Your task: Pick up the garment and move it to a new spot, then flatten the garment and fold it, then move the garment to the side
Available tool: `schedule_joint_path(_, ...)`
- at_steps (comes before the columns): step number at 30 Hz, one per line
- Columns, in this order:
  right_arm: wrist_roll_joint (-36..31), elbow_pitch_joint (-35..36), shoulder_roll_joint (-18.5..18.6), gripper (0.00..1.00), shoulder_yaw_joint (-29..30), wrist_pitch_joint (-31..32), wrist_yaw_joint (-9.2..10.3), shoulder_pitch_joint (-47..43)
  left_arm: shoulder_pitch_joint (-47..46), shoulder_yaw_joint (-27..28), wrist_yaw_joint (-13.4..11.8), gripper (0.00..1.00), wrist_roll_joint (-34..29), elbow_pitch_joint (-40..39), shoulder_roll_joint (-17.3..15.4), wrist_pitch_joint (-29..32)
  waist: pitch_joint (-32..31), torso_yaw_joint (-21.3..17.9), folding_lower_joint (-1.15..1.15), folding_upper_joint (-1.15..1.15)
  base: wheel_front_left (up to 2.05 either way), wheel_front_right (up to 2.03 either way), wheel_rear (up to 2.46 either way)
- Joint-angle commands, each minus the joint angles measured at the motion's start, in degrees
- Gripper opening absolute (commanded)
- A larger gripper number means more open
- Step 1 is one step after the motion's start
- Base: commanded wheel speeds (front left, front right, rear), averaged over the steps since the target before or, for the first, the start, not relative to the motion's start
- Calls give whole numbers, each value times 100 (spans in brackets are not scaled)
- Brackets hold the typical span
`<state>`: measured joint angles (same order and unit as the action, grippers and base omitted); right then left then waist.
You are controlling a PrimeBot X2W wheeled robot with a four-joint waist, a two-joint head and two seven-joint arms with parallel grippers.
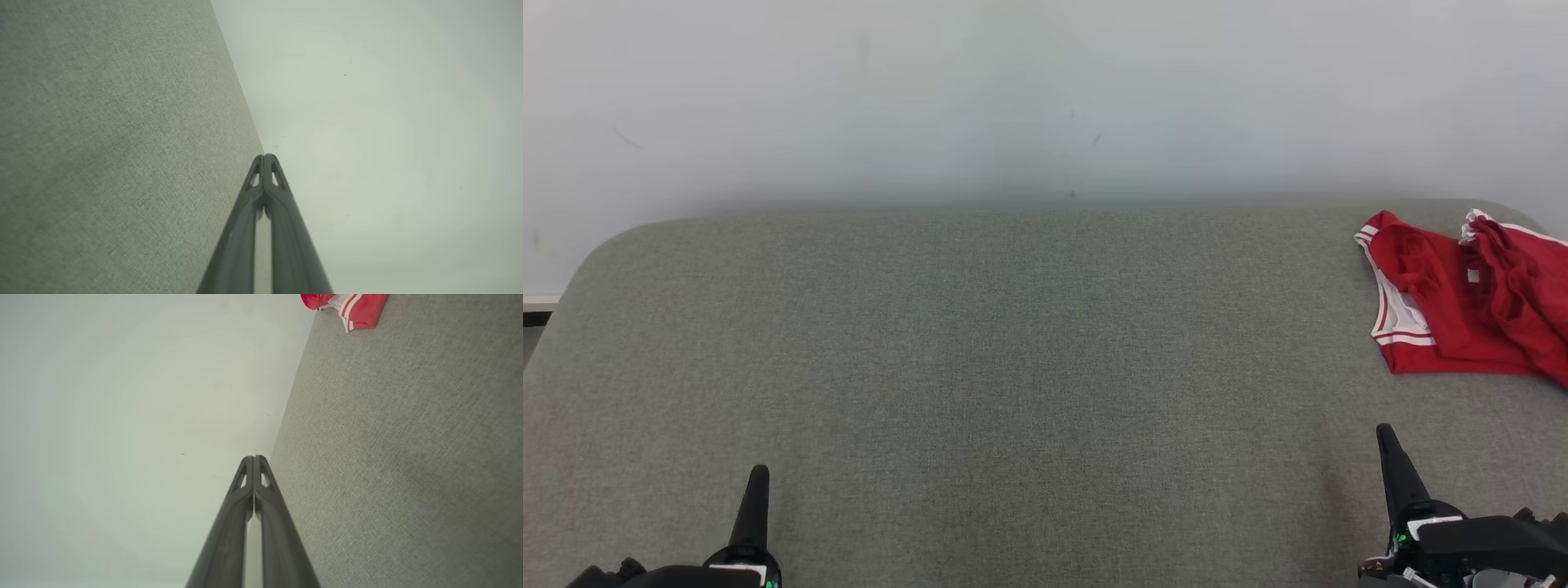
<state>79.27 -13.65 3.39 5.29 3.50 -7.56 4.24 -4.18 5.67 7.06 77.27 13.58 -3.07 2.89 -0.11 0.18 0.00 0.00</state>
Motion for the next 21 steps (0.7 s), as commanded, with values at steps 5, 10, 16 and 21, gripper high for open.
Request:
schedule_joint_path(5,279,12,-14,0,39,62,11,94,-116,34,23,0,320,0,9,81,4,-3,0,0,0,0,0)
schedule_joint_path(10,477,3,-23,0,59,110,11,125,-142,46,32,0,548,11,11,141,9,-5,0,0,0,0,0)
schedule_joint_path(16,703,-8,-33,0,80,169,12,150,-170,62,41,0,810,24,15,210,14,-8,0,0,0,0,0)
schedule_joint_path(21,905,-17,-40,0,100,212,12,171,-200,73,50,0,1044,32,18,266,18,-11,0,0,0,0,0)
